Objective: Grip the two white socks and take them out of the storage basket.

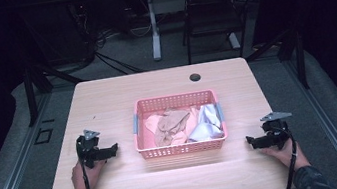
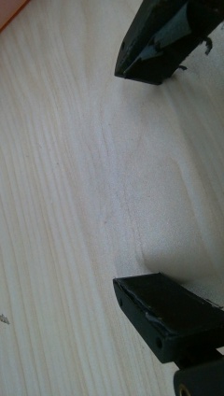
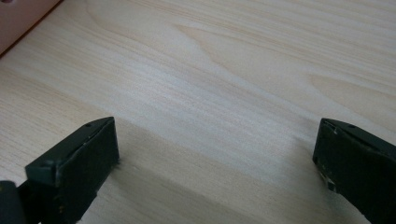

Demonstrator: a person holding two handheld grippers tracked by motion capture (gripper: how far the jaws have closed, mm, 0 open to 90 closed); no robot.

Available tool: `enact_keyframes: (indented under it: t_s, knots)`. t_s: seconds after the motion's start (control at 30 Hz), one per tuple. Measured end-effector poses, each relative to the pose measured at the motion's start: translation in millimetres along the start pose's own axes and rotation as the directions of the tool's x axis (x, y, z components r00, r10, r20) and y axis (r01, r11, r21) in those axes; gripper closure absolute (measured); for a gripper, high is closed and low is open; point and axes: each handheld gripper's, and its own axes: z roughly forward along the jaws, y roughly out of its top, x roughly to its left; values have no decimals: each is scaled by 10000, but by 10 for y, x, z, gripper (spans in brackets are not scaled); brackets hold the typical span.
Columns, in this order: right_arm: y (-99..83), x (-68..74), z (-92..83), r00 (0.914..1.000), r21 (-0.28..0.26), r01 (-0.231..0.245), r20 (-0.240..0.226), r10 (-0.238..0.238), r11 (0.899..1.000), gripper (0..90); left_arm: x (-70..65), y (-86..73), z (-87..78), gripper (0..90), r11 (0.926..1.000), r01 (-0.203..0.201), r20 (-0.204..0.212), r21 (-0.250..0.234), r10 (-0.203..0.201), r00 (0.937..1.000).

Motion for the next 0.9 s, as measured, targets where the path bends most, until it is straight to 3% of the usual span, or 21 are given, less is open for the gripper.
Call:
enact_keyframes:
  t_s: [0.5,0.6,0.67,0.7,0.73,0.87,0.9]
  knots:
    - [8,15,22,10000,-163,3,-8,-3,9999,0,-10,-4,-3,15,10000,-77,106,12,77,9999]
    - [39,10,11,9997,192,191,-127,-188,9996,0,-32,-13,-11,15,9997,-237,272,-14,237,9994]
    - [86,-13,-27,9987,1017,412,-349,-378,9940,10,-39,-25,-19,15,9997,-247,306,-41,248,9992]
    - [86,-13,-27,9987,1017,412,-349,-378,9940,10,-39,-25,-19,15,9997,-247,306,-41,248,9992]
    - [113,-13,-30,9992,1342,315,-276,-280,9905,14,-37,-25,-19,14,9997,-260,321,-40,261,9991]
    - [158,11,-62,9984,1499,558,-122,-546,9871,18,-26,-15,-16,7,9994,-345,349,55,343,9988]
    - [176,8,-86,9992,1407,407,-83,-399,9892,8,-26,-13,-15,4,9995,-323,352,68,320,9989]
